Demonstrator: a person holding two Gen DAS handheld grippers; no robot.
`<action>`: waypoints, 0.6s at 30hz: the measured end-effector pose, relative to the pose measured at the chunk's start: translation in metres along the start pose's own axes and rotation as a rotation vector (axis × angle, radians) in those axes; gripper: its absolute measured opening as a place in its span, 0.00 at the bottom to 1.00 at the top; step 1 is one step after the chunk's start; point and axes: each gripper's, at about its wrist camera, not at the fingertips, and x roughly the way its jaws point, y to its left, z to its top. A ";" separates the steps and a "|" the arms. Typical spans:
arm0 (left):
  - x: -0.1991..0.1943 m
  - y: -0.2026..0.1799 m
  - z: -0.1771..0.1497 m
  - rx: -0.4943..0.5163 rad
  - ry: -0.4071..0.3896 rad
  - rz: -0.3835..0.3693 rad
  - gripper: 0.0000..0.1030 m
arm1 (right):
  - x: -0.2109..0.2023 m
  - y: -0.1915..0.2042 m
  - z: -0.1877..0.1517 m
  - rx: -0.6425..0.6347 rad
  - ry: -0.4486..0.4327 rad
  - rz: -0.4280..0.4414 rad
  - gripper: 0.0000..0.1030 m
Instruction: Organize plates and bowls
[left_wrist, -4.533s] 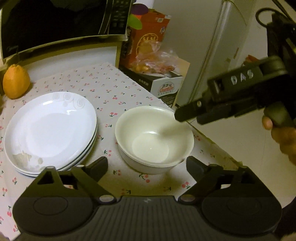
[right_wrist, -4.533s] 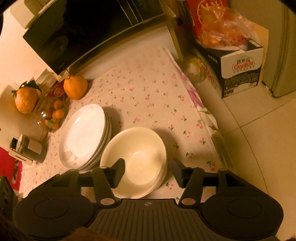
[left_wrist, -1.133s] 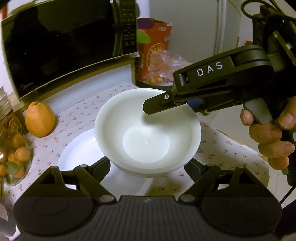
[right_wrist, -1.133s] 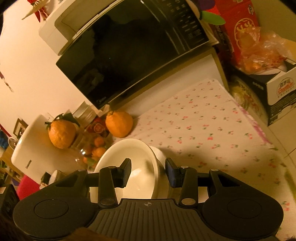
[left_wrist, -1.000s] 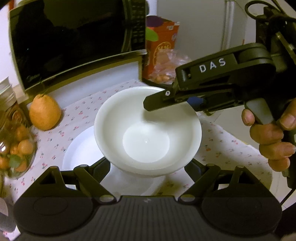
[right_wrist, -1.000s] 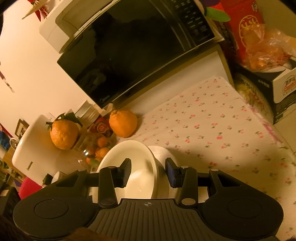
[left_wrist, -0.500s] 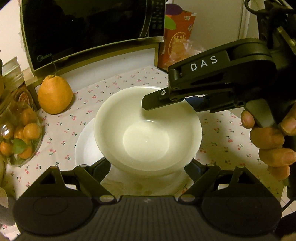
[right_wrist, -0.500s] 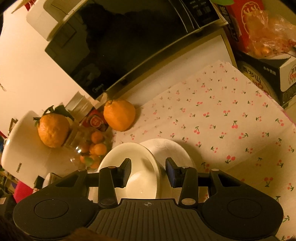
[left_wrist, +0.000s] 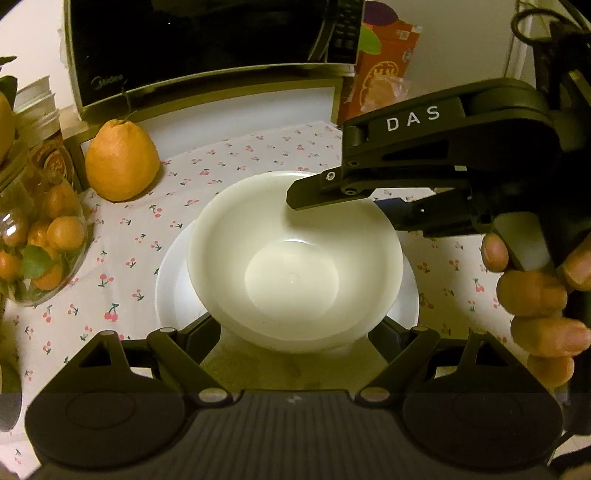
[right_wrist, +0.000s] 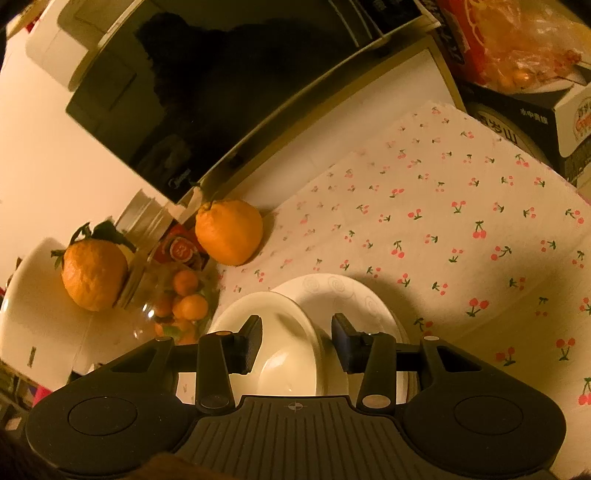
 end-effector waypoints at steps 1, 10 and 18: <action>0.000 0.000 0.001 -0.003 0.000 0.000 0.82 | 0.001 -0.001 0.000 0.009 -0.002 0.001 0.41; 0.002 0.005 0.003 -0.027 -0.006 0.008 0.82 | 0.009 -0.003 0.001 0.033 -0.001 0.006 0.41; 0.001 0.005 0.002 -0.038 -0.002 0.009 0.83 | 0.009 -0.003 0.001 0.036 0.001 0.012 0.41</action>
